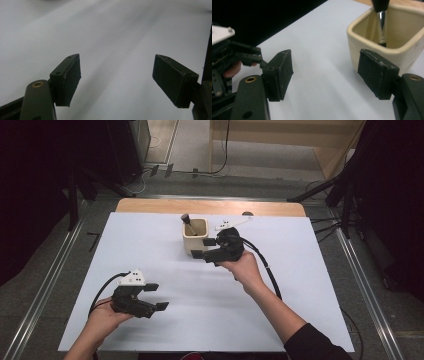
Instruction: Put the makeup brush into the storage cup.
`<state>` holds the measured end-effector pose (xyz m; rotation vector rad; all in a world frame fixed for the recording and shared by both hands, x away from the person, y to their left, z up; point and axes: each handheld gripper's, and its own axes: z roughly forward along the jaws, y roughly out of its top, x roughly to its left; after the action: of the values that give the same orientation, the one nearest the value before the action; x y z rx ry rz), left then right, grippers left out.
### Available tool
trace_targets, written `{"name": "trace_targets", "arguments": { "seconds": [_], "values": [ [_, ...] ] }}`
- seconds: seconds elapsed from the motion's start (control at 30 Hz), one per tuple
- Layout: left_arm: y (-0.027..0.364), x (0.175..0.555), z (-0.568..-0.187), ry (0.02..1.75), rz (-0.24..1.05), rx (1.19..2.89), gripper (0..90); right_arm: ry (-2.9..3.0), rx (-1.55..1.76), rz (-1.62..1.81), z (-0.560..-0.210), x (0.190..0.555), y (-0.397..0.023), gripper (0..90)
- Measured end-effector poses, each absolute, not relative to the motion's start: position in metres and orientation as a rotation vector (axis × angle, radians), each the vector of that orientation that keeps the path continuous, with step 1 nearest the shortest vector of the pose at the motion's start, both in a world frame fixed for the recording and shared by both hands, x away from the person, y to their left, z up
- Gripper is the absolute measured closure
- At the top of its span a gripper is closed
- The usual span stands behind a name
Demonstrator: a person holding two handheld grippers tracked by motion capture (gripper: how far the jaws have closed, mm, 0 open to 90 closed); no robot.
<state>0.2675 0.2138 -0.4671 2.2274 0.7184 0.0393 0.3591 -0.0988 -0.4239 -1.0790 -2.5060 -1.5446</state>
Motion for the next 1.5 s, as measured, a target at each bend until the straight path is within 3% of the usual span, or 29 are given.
{"name": "trace_targets", "arguments": {
  "seconds": [1.0,1.5],
  "values": [
    [0.214,0.271,-0.471,0.741,0.034,2.212,23.7,-2.529,-0.959,-1.447,-0.467,0.323,-0.114,29.5],
    [0.214,0.272,-0.472,0.729,0.03,2.216,23.7,-2.495,-0.979,-1.489,-0.465,0.305,-0.139,27.5]
  ]
}}
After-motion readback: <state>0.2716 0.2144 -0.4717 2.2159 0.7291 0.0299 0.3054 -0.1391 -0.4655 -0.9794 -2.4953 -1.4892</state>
